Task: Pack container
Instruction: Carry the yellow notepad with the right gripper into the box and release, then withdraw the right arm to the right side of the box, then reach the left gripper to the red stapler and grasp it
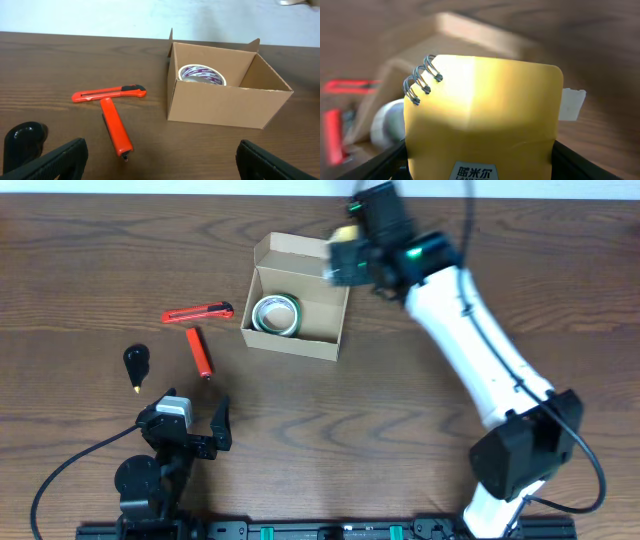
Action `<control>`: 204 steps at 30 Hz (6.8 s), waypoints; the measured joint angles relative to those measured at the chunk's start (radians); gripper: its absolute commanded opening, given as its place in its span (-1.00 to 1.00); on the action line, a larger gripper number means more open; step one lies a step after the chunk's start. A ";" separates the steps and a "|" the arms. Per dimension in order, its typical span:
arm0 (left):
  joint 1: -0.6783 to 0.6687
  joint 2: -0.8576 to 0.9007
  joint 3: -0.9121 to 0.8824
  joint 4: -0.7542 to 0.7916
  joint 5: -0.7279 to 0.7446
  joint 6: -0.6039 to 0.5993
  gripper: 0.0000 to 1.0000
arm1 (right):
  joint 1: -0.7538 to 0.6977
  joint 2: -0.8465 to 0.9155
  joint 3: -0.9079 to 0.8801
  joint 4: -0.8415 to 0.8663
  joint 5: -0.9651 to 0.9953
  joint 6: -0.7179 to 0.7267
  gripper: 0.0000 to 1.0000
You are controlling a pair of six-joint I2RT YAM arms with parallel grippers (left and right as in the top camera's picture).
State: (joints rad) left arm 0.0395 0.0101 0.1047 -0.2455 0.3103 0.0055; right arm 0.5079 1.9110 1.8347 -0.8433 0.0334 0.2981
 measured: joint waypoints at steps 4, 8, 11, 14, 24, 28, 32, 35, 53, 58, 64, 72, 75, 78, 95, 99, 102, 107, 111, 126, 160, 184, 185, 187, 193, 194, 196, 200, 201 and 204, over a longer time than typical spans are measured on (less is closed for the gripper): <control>0.000 0.000 0.000 0.000 0.000 0.000 0.90 | 0.113 0.053 0.000 0.045 -0.006 0.043 0.50; 0.000 0.000 0.000 0.000 0.000 0.000 0.91 | 0.174 0.146 0.000 0.077 -0.002 0.091 0.50; 0.000 0.000 0.000 0.000 0.000 0.000 0.91 | 0.188 0.193 -0.002 0.093 0.001 0.113 0.51; 0.000 0.000 0.000 0.000 0.000 0.000 0.90 | 0.197 0.218 -0.002 0.111 0.005 0.124 0.51; 0.000 0.000 0.000 0.000 0.000 0.000 0.91 | 0.231 0.226 -0.002 0.149 0.030 0.143 0.54; 0.000 0.000 0.000 0.000 0.000 0.000 0.90 | 0.231 0.230 -0.002 0.150 0.031 0.145 0.56; 0.000 0.000 0.000 0.000 0.000 0.000 0.91 | 0.231 0.239 -0.002 0.149 0.031 0.151 0.55; 0.000 0.000 0.000 0.000 0.000 0.000 0.91 | 0.231 0.242 -0.002 0.148 0.031 0.167 0.54; 0.000 0.000 0.000 0.000 0.000 0.000 0.90 | 0.231 0.242 -0.002 0.153 0.031 0.232 0.98; 0.000 0.000 0.000 0.000 0.000 0.000 0.91 | 0.231 0.242 -0.002 0.153 0.031 0.232 0.98; 0.000 0.000 0.000 0.000 0.000 0.000 0.90 | 0.220 0.220 -0.002 0.118 0.031 0.232 0.98; 0.000 0.000 0.000 0.000 0.000 0.000 0.91 | 0.095 -0.007 -0.001 -0.079 0.004 0.114 0.98; 0.000 0.000 0.000 0.000 0.000 0.000 0.91 | 0.029 -0.093 -0.001 -0.180 -0.006 0.053 0.98; 0.000 0.000 0.000 0.000 0.000 0.000 0.91 | -0.024 -0.148 -0.001 -0.249 -0.009 0.000 0.99; 0.000 0.000 0.000 0.000 -0.002 0.002 0.90 | -0.031 -0.150 -0.478 0.183 -0.021 0.120 0.98; 0.000 0.000 0.000 0.000 -0.003 0.002 0.90 | -0.024 -0.150 -0.517 0.246 -0.023 0.132 0.98; 0.000 0.000 0.000 0.000 -0.003 0.002 0.91 | -0.021 -0.137 -0.518 0.266 -0.023 0.141 0.99; 0.000 0.000 0.000 0.000 -0.003 0.002 0.91 | -0.019 -0.085 -0.519 0.249 -0.011 0.143 0.99; 0.000 0.000 0.000 0.000 -0.003 0.002 0.90 | -0.023 -0.069 -0.521 0.220 0.022 0.143 0.98; 0.000 0.000 -0.002 0.011 -0.003 0.001 0.91 | -0.067 -0.069 -0.502 0.141 0.040 0.129 0.98; 0.000 1.192 1.061 -0.561 -0.210 -0.028 0.91 | -0.130 -0.483 -0.327 -0.245 -0.079 -0.355 0.99; 0.000 1.707 1.061 -0.406 -0.187 -0.027 0.81 | -0.130 -0.481 -0.327 -0.245 -0.082 -0.358 0.99; 0.000 1.723 1.061 -0.391 -0.192 -0.033 0.79 | -0.130 -0.481 -0.327 -0.245 -0.083 -0.358 0.98; 0.000 1.749 1.061 -0.369 -0.211 -0.036 0.75 | -0.130 -0.481 -0.327 -0.245 -0.082 -0.358 0.99; 0.000 1.822 1.061 -0.324 -0.245 -0.050 0.49 | -0.130 -0.481 -0.327 -0.245 -0.082 -0.358 0.98; 0.000 1.831 1.061 -0.320 -0.247 -0.051 0.45 | -0.130 -0.481 -0.327 -0.245 -0.082 -0.358 0.99; 0.000 1.852 1.061 -0.309 -0.248 -0.055 0.34 | -0.130 -0.481 -0.327 -0.245 -0.082 -0.358 0.98; 0.000 1.881 1.061 -0.296 -0.247 -0.056 0.07 | -0.130 -0.481 -0.327 -0.245 -0.082 -0.358 0.99; 0.000 1.886 1.061 -0.294 -0.247 -0.058 0.02 | -0.130 -0.481 -0.327 -0.245 -0.083 -0.358 0.99; 0.000 1.894 1.061 -0.290 -0.247 -0.060 -0.27 | -0.130 -0.481 -0.327 -0.245 -0.082 -0.358 0.98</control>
State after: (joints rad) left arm 0.0395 1.9038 1.1656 -0.5358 0.0631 -0.0540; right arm 0.3779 1.4296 1.5074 -1.0882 -0.0490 -0.0597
